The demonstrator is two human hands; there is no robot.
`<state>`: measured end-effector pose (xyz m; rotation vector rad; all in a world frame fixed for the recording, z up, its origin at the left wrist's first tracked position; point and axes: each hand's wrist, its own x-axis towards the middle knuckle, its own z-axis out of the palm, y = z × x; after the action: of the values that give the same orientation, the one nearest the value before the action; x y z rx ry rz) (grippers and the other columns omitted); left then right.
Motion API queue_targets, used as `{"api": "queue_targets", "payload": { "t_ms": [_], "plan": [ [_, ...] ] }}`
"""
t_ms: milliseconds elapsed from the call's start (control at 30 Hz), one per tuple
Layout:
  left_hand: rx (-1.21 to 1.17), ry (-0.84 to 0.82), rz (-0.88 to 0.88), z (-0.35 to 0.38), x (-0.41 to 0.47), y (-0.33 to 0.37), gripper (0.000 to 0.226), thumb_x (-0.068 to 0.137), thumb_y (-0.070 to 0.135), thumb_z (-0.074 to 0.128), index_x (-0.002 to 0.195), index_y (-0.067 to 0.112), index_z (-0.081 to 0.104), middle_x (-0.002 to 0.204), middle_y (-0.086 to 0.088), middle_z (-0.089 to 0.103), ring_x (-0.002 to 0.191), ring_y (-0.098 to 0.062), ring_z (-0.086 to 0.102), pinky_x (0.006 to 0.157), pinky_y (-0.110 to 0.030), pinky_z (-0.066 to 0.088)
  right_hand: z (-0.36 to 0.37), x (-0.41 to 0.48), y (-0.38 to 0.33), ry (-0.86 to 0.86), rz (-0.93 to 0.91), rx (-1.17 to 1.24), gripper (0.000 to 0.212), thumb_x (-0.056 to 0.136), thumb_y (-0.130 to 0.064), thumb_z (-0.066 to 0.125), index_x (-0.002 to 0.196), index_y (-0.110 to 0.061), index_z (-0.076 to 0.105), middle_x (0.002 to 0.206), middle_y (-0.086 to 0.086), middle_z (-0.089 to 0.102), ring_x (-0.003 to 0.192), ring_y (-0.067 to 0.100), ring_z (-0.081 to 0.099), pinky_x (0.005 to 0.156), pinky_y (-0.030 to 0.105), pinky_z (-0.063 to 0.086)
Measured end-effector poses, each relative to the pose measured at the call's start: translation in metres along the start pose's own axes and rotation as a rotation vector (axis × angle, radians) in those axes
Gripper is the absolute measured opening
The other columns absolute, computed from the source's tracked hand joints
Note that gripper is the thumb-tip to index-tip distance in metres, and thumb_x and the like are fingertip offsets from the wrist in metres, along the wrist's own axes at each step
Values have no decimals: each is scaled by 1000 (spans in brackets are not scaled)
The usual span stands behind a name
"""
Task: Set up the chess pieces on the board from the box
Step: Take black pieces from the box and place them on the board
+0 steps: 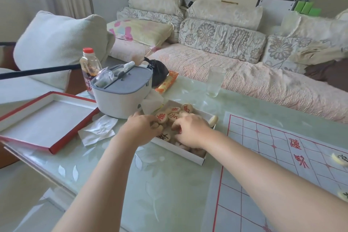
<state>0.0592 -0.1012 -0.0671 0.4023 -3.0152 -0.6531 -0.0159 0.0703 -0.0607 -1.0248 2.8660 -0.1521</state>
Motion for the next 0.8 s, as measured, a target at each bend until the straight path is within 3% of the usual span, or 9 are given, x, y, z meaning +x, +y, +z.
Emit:
{"api": "queue_targets", "payload": {
  "t_ms": [167, 267, 433, 600, 800],
  "plan": [
    [-33, 102, -30, -2, 7, 2, 28, 87, 40, 57, 113, 33, 64, 101, -2, 52, 99, -22, 50, 86, -35, 49, -7, 2, -13, -8, -108, 31, 39, 80, -34, 65, 119, -40, 64, 122, -4, 57, 120, 20, 46, 96, 37, 42],
    [-31, 112, -28, -3, 7, 0, 28, 89, 36, 57, 116, 30, 61, 111, -1, 56, 103, -21, 52, 87, -34, 48, -8, 6, -24, -68, -151, 32, 39, 74, -25, 64, 112, -35, 60, 111, -3, 65, 108, 25, 58, 89, 41, 50],
    [-45, 143, 44, -5, 4, -7, 29, 81, 38, 71, 107, 27, 67, 107, 0, 58, 102, -21, 54, 87, -29, 45, -8, 8, -24, -59, -141, 48, 35, 76, -15, 60, 104, -34, 53, 106, -7, 63, 100, 21, 59, 83, 39, 52],
    [-67, 71, 47, -12, 2, -5, 21, 84, 28, 64, 105, 31, 66, 101, 6, 64, 94, -17, 59, 84, -31, 50, -16, 1, -5, -15, -74, 210, 37, 75, -34, 72, 105, -41, 53, 100, -18, 61, 90, 7, 58, 70, 25, 45],
    [-106, 30, 83, -15, 3, 5, 40, 86, 11, 59, 122, 29, 59, 108, 6, 61, 96, -15, 56, 85, -28, 49, -24, -3, 13, 139, -31, 345, 39, 72, -49, 80, 100, -37, 55, 102, -16, 61, 87, 5, 59, 71, 25, 47]
  ]
}}
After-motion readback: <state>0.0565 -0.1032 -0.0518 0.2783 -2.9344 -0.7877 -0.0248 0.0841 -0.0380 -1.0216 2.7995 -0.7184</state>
